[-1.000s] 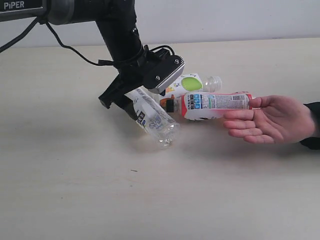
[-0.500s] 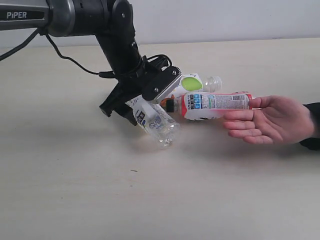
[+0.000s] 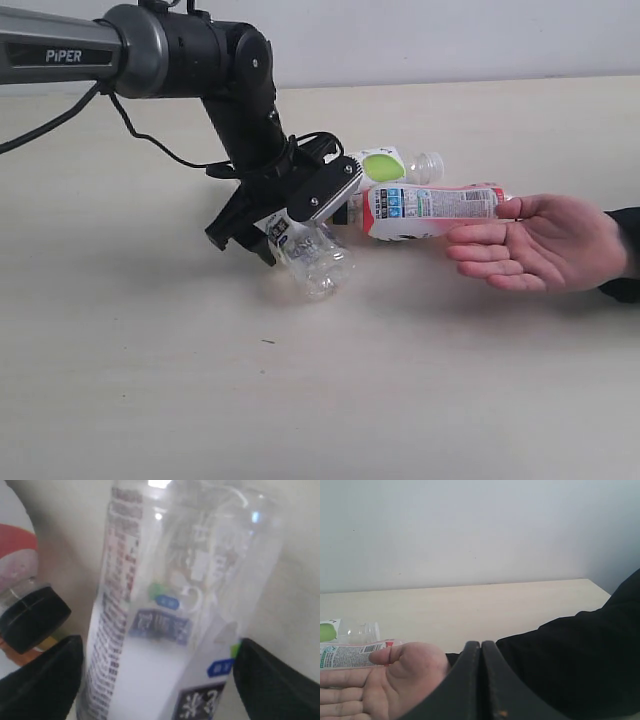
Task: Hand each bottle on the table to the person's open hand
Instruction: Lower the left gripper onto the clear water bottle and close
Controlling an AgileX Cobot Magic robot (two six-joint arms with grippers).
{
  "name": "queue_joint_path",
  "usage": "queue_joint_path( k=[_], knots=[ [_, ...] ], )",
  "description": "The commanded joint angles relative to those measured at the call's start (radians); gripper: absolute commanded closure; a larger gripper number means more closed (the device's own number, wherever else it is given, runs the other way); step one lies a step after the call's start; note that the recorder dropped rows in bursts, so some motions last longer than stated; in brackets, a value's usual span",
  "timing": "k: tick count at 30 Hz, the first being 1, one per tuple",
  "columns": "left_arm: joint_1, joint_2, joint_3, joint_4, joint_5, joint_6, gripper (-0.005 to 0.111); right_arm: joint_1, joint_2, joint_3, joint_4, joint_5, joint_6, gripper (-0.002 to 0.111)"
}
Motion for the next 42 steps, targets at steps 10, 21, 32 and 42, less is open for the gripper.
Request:
queue_joint_path(
  k=[10, 21, 32, 42],
  knots=[
    [-0.002, 0.009, 0.005, -0.001, -0.035, 0.003, 0.034, -0.008, -0.005, 0.004, -0.005, -0.011, -0.009, 0.108],
    [-0.002, 0.009, 0.005, 0.001, 0.017, -0.002, 0.077, -0.008, -0.005, 0.004, -0.005, -0.011, -0.009, 0.108],
    [-0.002, -0.024, 0.005, 0.011, 0.032, -0.078, 0.107, -0.008, -0.005, 0.004, -0.005, -0.011, -0.009, 0.108],
    [-0.002, -0.069, 0.005, 0.062, 0.07, -0.165, 0.107, -0.008, -0.005, 0.004, -0.005, -0.011, -0.009, 0.108]
  ],
)
